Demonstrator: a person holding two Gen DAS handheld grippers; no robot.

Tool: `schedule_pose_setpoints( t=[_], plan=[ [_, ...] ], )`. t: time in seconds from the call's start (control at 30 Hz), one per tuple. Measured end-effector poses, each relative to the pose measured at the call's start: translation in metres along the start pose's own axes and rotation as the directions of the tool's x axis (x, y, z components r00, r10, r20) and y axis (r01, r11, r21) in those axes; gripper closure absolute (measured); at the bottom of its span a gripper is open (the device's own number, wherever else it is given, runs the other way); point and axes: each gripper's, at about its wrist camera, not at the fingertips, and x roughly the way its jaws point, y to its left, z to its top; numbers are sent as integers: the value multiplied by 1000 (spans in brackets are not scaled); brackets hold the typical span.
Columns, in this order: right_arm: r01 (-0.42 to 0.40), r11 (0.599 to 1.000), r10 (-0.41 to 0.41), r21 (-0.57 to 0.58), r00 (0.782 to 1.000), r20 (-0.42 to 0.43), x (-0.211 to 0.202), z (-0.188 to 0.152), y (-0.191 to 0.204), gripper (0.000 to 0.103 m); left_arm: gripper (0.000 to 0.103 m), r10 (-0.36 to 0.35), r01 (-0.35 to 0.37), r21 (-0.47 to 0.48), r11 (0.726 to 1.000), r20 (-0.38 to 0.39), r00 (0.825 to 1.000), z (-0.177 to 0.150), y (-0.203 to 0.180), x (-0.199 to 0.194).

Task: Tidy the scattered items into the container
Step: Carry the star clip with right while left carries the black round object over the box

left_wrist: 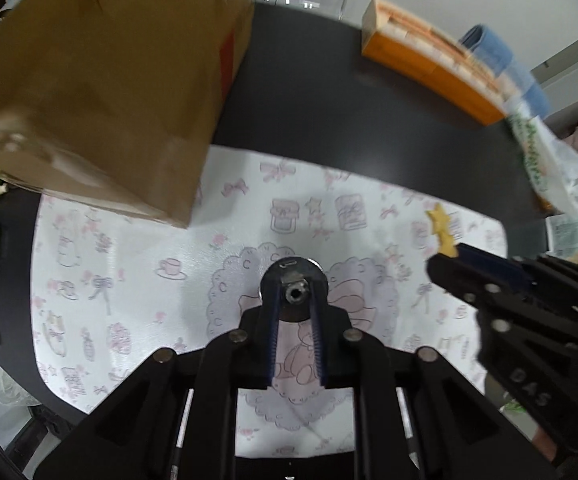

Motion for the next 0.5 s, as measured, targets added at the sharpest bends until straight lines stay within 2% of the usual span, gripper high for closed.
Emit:
schedule_pose_setpoints(
  t=[0.2,0.5],
  plan=[
    [36,998,-32,-53,997,73,-42,15,40,82,88,-30,30,-7,1000,102,994,13,3,-53],
    [83,992,-65,-96,982,177,-91,40,83,82,88,-60,64,-16,998,199,978,25,28,-99]
  ],
)
